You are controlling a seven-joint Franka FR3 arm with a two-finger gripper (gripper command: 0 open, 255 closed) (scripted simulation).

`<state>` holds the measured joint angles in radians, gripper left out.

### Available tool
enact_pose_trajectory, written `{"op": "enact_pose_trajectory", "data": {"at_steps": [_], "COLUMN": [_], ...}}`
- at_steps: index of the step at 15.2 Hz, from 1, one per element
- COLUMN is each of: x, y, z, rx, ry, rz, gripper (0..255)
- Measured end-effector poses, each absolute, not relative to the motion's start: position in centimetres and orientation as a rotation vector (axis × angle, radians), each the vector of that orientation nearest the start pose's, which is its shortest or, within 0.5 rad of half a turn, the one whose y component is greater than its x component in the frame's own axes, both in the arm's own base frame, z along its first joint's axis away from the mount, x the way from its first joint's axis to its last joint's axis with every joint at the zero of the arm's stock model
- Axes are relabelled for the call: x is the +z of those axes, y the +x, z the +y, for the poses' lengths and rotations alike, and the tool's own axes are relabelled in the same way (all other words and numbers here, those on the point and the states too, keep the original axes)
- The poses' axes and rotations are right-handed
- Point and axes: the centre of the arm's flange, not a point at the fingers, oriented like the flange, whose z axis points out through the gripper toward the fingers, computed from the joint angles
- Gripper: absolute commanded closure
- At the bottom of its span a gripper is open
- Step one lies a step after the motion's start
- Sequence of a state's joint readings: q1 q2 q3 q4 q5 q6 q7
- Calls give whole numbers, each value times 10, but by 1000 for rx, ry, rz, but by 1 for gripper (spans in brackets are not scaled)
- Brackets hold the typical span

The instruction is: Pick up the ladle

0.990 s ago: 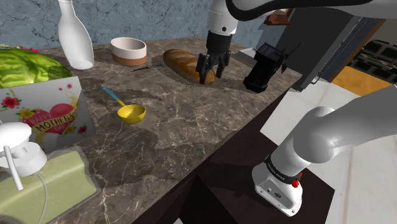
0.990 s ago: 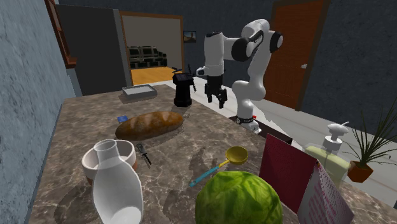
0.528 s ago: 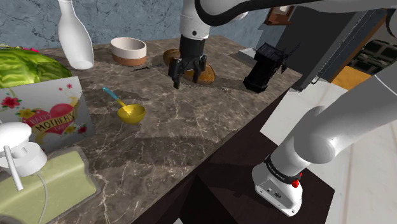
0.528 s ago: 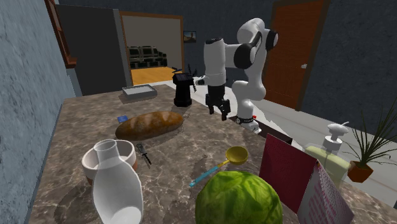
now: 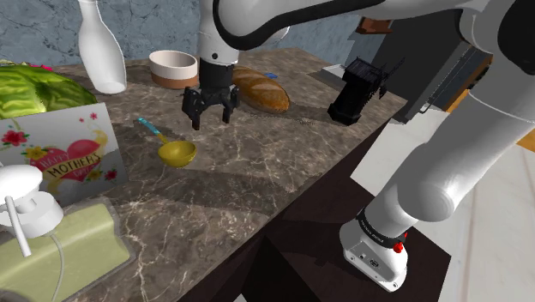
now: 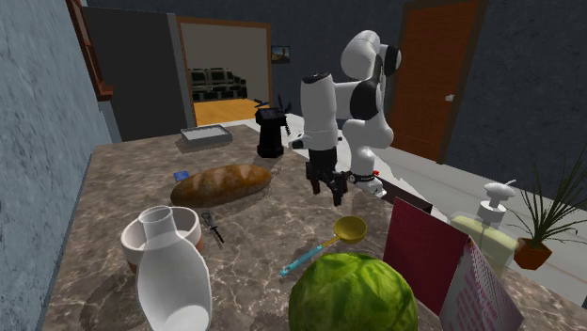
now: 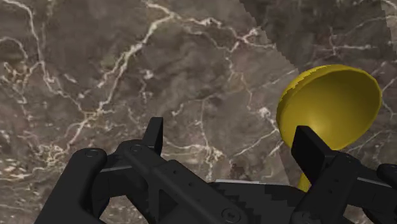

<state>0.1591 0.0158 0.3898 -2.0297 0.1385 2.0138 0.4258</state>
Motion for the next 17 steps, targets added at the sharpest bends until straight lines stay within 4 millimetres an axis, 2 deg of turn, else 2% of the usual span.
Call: {"op": "enact_pose_trajectory", "data": {"at_steps": [9, 17], "x": [411, 372], "y": [514, 518], "z": [382, 387], "rx": [129, 129], "ry": [-2971, -2966], "rz": [-88, -87], "gripper": [0, 0]}}
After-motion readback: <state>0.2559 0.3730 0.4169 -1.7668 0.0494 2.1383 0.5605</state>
